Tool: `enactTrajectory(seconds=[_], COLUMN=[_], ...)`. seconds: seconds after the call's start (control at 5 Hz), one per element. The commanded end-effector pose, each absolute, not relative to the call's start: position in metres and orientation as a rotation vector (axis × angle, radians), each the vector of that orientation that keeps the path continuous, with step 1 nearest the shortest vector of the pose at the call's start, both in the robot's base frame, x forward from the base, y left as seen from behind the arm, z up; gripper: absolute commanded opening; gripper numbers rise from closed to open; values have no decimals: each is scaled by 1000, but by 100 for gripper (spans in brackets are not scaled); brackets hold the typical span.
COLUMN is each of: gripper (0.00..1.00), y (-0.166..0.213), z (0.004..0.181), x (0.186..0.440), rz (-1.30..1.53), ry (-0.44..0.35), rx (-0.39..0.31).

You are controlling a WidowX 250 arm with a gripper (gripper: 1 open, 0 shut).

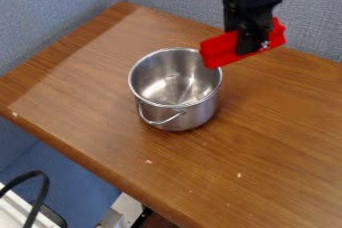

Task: Put the red object in the metal pot

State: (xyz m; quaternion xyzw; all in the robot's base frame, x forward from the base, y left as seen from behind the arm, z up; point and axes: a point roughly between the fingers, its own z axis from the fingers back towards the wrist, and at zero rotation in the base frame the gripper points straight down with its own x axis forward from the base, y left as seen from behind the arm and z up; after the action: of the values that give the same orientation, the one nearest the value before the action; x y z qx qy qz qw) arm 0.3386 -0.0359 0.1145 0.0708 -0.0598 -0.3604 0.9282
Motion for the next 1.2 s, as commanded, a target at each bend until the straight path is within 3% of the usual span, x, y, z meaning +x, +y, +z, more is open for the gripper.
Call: enactTrajectory(seconds=[0.0,0.4,0.6,0.8,1.0], gripper=[0,0,0,0,0], y=[-21,10,28,36,21], z=[144,144,140,130,111], x=[345,348,335,325,313], rz=[-713,-711,-692,-683,-733], ry=[-189,-191,-182,-159,-161], rx=[193,206,198,186,174])
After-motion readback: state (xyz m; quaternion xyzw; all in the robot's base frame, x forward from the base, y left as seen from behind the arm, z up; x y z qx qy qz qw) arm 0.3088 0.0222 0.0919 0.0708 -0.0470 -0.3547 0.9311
